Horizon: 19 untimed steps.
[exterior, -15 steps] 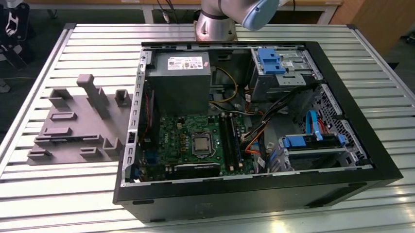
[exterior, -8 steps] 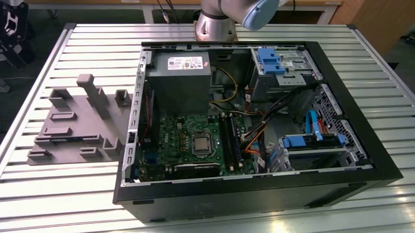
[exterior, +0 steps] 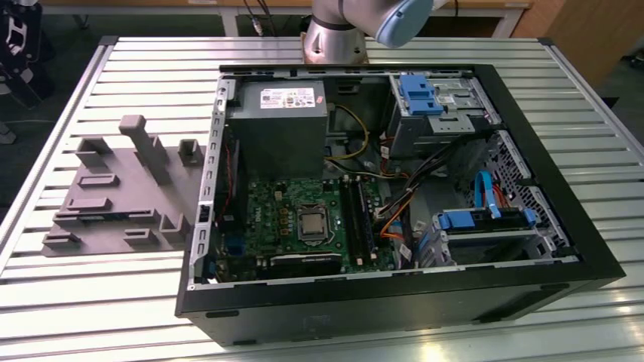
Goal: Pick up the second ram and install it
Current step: 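Pick up the second ram and move it above second insertion slot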
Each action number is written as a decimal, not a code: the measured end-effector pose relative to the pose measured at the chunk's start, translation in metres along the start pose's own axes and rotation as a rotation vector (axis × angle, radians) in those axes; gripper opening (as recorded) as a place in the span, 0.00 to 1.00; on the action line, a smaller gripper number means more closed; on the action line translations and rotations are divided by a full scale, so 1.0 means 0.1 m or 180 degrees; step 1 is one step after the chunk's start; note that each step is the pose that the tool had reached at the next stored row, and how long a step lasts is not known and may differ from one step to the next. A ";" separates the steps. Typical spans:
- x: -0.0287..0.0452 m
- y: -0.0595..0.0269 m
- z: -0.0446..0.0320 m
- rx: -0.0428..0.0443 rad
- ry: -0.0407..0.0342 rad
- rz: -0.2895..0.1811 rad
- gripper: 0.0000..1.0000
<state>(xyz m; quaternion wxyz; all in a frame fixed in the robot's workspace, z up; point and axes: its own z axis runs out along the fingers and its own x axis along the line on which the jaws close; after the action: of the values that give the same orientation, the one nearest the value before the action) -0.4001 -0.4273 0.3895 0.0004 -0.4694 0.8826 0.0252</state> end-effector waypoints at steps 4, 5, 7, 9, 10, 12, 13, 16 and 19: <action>0.000 0.000 0.000 -0.0002 0.0005 -0.0106 0.11; 0.000 0.000 0.000 -0.0003 0.0006 -0.0131 0.11; -0.001 0.000 0.000 -0.0004 0.0008 -0.0174 0.11; -0.001 0.000 0.000 -0.0005 0.0010 -0.0222 0.11; -0.001 0.000 0.000 -0.0006 0.0011 -0.0246 0.11; -0.001 0.001 0.001 -0.0007 0.0013 -0.0296 0.11; -0.001 0.001 0.000 -0.0008 0.0014 -0.0322 0.11; -0.001 0.001 0.000 -0.0010 0.0018 -0.0399 0.11; -0.001 0.001 0.001 -0.0010 0.0019 -0.0424 0.11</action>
<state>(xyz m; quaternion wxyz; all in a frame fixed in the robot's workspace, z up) -0.4001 -0.4272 0.3895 -0.0012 -0.5272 0.8494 0.0252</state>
